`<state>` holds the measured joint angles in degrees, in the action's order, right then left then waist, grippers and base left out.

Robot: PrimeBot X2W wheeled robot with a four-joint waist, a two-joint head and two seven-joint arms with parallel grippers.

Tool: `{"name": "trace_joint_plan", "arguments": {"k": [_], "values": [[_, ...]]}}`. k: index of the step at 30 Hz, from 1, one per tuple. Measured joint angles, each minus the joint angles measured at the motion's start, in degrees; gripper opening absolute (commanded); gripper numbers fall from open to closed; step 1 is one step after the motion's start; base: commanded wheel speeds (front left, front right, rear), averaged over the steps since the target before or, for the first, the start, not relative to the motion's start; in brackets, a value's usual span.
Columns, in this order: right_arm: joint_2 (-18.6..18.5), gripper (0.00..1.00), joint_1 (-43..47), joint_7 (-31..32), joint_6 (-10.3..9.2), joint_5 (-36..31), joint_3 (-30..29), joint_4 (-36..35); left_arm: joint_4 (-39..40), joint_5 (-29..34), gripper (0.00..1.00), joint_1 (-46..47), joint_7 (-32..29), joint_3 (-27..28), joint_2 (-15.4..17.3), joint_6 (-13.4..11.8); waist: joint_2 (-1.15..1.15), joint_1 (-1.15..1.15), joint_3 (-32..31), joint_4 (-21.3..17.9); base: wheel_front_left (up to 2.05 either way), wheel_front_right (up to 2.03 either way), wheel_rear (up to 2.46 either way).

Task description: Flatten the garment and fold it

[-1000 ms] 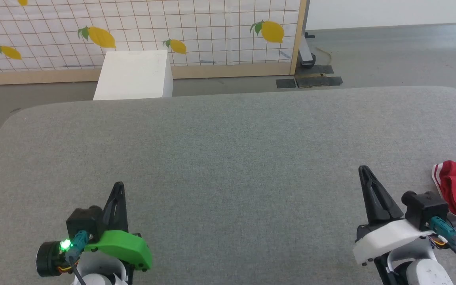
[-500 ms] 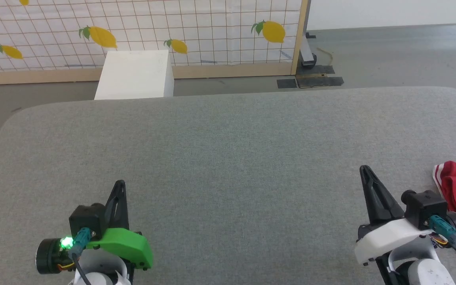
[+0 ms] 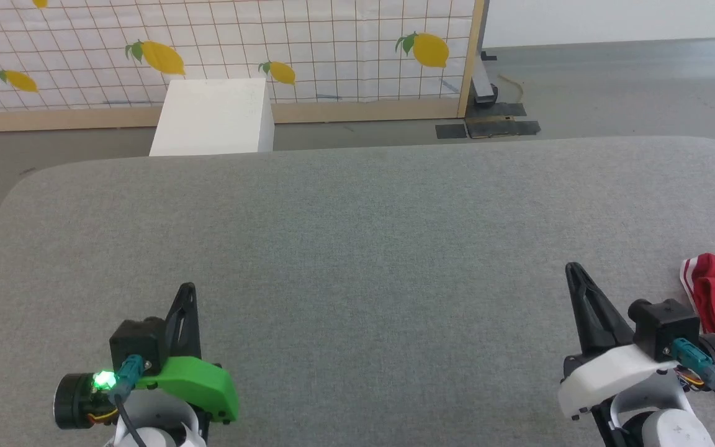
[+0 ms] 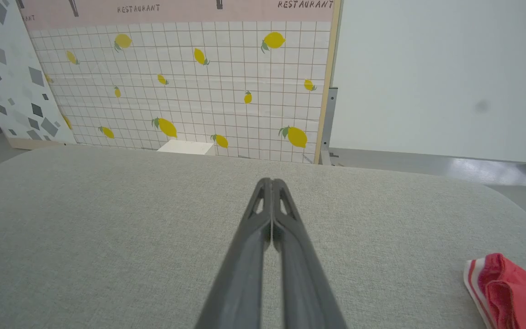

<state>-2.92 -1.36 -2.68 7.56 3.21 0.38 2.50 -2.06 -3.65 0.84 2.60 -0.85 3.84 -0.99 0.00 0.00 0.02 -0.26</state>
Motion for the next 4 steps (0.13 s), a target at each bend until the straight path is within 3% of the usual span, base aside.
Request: {"name": "trace_joint_plan", "arguments": {"k": [4], "values": [[0.0, 0.0, 0.21, 0.54, 0.0, -0.58, -0.07, -0.47, 0.44, 1.13, 0.0, -0.16, -0.53, 0.1, -0.14, 0.38, 0.0, 0.0, 0.0, 0.06, 0.0, 0.0, 0.0]]}}
